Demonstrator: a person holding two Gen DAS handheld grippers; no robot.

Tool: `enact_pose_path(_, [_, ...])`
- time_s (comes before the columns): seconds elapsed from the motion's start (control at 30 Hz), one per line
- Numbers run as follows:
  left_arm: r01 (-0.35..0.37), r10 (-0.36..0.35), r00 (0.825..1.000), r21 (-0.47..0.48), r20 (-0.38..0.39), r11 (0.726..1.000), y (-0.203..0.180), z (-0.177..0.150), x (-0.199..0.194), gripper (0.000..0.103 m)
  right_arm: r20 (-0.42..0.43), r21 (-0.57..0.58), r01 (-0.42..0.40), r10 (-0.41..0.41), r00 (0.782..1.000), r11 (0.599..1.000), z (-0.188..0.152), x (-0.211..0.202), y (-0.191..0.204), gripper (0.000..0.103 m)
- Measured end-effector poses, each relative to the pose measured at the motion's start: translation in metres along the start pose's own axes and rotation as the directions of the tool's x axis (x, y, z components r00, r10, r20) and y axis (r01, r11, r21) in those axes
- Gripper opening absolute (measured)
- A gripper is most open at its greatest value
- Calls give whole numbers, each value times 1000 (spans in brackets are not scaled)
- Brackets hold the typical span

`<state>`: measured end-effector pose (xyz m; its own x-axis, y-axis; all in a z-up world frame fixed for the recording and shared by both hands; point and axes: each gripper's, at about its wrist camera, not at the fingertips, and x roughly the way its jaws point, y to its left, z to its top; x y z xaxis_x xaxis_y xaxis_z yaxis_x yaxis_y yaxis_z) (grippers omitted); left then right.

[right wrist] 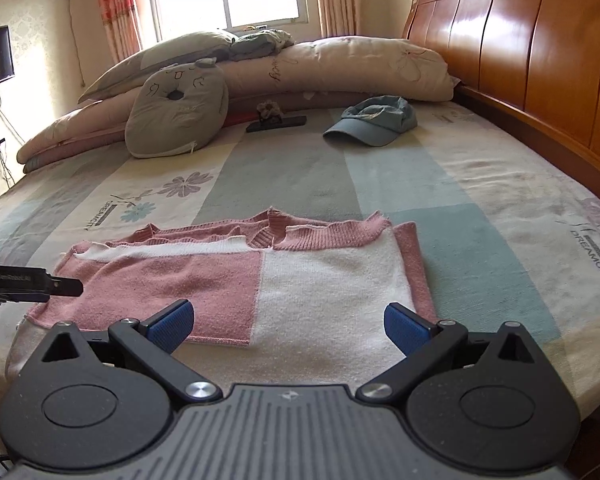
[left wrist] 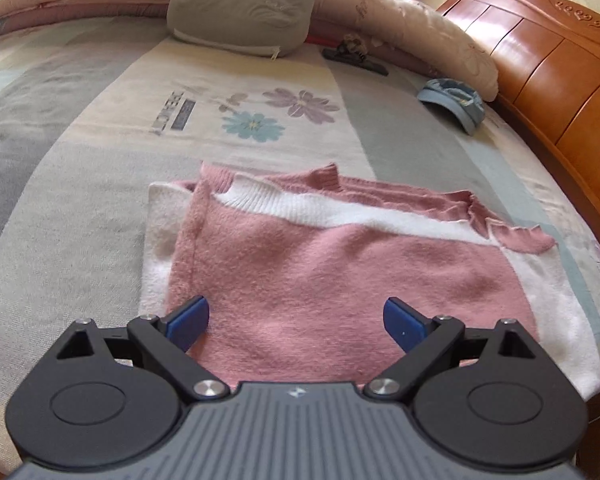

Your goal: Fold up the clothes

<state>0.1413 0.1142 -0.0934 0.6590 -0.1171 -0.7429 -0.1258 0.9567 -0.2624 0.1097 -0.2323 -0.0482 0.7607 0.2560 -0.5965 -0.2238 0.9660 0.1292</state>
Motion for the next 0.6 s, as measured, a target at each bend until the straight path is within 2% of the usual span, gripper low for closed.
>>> enact_pose_path(0.2, [66,-68,996,24,62,998,-2,-3,-23,94,6,-18,14,-14,1000,1000,1,-10,9,103])
enact_pose_path(0.33, [28,-28,999,-16,23,999,13,-7,-13,94,3,-55,0,1,1000,998,1,-11,22,103])
enact_pose_path(0.5, [78,-74,994,-42,83,996,22,-11,-39,94,-15,-101,-39,38,999,994,1,-6,40,103])
enact_pose_path(0.6, [82,-76,991,-50,113,995,24,-15,-54,94,-45,-105,-78,74,996,991,1,4,50,103])
